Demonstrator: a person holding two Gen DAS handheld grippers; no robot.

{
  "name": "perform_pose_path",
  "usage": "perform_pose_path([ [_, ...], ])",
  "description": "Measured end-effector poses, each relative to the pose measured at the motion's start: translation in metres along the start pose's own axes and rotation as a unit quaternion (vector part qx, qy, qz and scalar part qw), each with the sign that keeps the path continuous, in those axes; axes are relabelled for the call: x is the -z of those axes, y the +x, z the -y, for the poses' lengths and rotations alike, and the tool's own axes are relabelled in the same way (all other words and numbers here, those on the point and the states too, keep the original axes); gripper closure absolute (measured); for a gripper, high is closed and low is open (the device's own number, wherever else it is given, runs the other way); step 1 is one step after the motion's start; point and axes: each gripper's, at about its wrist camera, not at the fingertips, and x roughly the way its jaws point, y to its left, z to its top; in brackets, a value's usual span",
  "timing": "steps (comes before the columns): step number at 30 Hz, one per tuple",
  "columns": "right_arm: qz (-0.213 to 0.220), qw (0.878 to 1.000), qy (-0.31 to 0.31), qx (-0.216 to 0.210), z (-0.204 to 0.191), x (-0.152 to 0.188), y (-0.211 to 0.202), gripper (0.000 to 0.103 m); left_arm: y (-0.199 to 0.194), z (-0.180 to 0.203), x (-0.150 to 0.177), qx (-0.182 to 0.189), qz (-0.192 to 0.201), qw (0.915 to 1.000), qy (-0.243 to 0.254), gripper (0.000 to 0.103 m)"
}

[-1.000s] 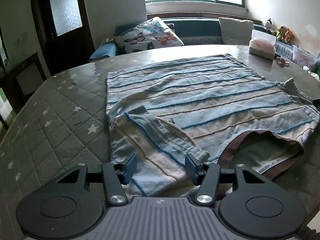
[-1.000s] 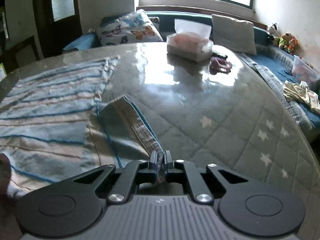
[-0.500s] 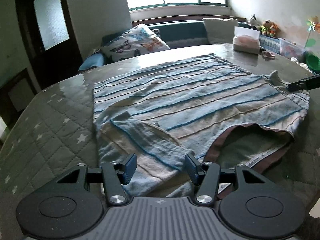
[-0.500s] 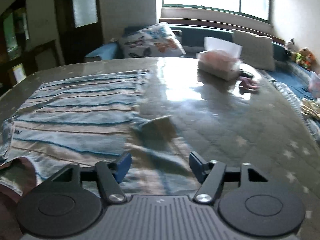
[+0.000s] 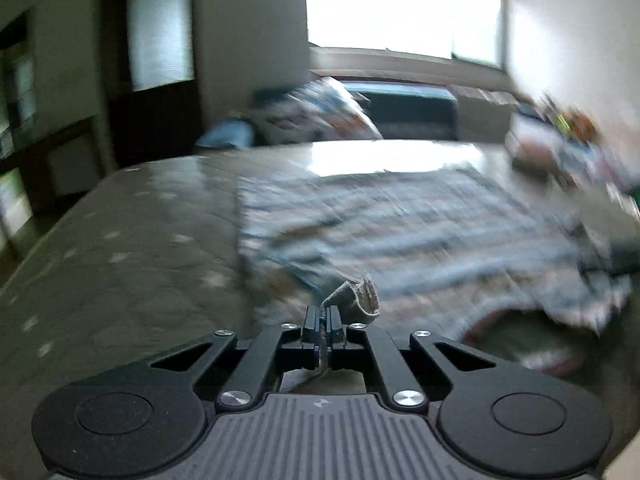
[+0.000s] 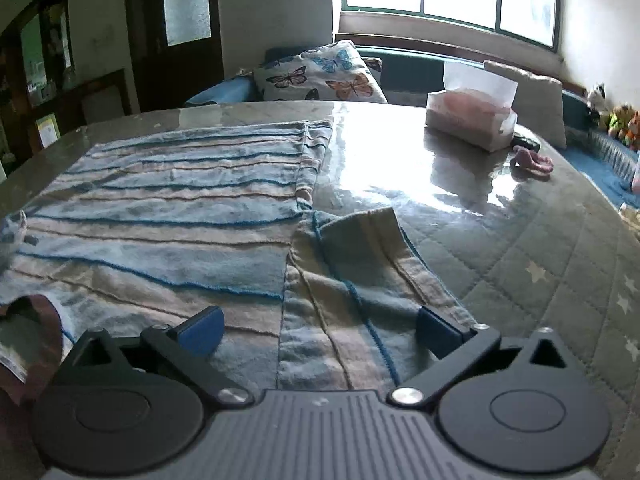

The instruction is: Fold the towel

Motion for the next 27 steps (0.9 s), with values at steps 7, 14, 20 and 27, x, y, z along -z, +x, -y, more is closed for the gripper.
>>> perform_pose_path([
  [7, 0.004, 1.000, 0.000, 0.000, 0.000, 0.001, -0.001, 0.000, -0.032, -0.071, 0.002, -0.103, 0.035, 0.9859, -0.127, 0.100],
  [14, 0.005, 1.000, -0.001, 0.000, 0.000, 0.001, -0.001, 0.000, -0.017, -0.118, 0.032, -0.186, -0.036, 0.9659, -0.176, 0.101],
  [20, 0.005, 1.000, -0.002, 0.001, 0.000, 0.002, -0.001, 0.000, -0.023, -0.106, 0.026, -0.155, -0.028, 0.9752, -0.155, 0.098],
  [27, 0.005, 1.000, -0.001, 0.001, 0.000, 0.002, -0.001, 0.000, 0.007, -0.068, -0.001, -0.075, -0.031, 0.9903, -0.113, 0.067],
])
